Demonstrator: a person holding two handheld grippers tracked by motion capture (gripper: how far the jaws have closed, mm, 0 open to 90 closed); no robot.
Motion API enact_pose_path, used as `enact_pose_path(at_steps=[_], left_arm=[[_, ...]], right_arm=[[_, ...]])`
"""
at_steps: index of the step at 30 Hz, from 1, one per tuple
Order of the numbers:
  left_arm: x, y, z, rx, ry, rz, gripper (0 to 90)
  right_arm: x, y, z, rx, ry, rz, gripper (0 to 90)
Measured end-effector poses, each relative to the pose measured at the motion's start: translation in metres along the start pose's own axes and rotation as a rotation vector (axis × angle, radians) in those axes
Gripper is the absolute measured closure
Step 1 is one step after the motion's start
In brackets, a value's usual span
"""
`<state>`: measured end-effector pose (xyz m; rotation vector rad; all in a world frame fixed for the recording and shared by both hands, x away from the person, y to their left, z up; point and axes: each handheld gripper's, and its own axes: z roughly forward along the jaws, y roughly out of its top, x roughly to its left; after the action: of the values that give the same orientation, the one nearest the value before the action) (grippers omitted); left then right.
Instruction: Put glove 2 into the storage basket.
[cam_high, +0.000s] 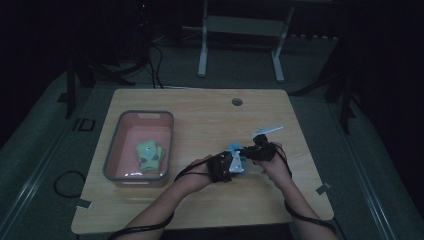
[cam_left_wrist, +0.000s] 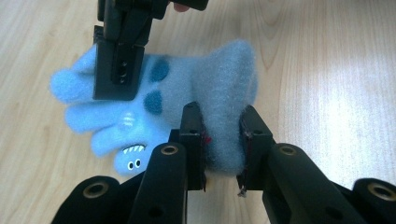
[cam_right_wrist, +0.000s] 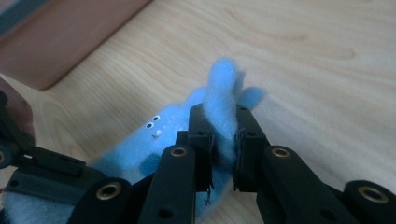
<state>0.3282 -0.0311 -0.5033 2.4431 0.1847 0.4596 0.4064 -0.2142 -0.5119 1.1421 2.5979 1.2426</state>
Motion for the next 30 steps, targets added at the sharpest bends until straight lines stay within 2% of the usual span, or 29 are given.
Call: enact_pose_path(at_steps=[9, 10, 12, 13, 16, 17, 19, 21, 26, 30], left_arm=[[0.008, 0.007, -0.022, 0.001, 0.029, 0.013, 76.3], [0.013, 0.008, -0.03, 0.0, 0.047, 0.021, 76.2], [0.015, 0.009, -0.033, 0.002, 0.043, 0.019, 76.2], [0.017, 0.01, -0.039, 0.001, 0.064, 0.026, 76.3], [0.019, 0.01, -0.043, 0.006, 0.066, 0.029, 76.2], [0.022, 0.009, -0.051, 0.008, 0.08, 0.029, 76.2], [0.025, 0.006, -0.061, 0.016, 0.096, 0.024, 76.2], [0.026, 0.004, -0.064, 0.021, 0.104, 0.024, 76.2], [0.032, -0.005, -0.084, 0.048, 0.15, 0.018, 76.2], [0.035, -0.009, -0.093, 0.06, 0.164, 0.014, 76.2]], right_arm=[[0.009, 0.02, -0.01, -0.038, 0.019, -0.012, 82.3], [0.013, 0.027, -0.013, -0.048, 0.023, -0.019, 82.6], [0.015, 0.035, -0.015, -0.064, 0.036, -0.021, 82.8], [0.017, 0.039, -0.017, -0.075, 0.038, -0.021, 82.8], [0.021, 0.047, -0.018, -0.084, 0.046, -0.028, 82.9], [0.021, 0.047, -0.018, -0.084, 0.046, -0.028, 83.0], [0.031, 0.061, -0.016, -0.091, 0.05, -0.049, 83.2], [0.034, 0.065, -0.015, -0.091, 0.052, -0.058, 83.2], [0.052, 0.089, -0.007, -0.099, 0.08, -0.094, 83.4], [0.064, 0.103, -0.001, -0.102, 0.093, -0.117, 83.5]])
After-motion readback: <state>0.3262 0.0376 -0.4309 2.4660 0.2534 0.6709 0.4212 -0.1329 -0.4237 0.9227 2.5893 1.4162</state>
